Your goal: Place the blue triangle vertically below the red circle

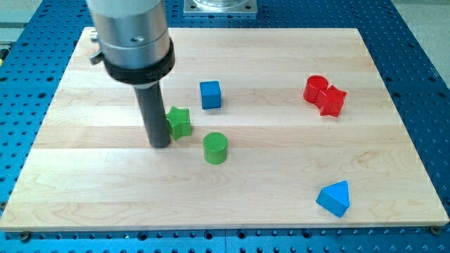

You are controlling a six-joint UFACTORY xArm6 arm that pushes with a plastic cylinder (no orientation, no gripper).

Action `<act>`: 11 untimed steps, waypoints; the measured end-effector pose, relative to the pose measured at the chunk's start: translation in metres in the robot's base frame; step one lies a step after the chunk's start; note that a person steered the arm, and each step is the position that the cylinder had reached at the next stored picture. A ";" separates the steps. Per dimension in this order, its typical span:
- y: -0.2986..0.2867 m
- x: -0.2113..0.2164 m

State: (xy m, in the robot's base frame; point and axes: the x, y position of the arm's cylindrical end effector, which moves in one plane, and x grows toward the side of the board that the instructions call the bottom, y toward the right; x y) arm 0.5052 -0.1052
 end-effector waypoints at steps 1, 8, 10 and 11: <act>0.001 0.053; 0.345 -0.026; 0.366 -0.116; 0.318 -0.090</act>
State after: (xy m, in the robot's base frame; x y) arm 0.4156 0.2131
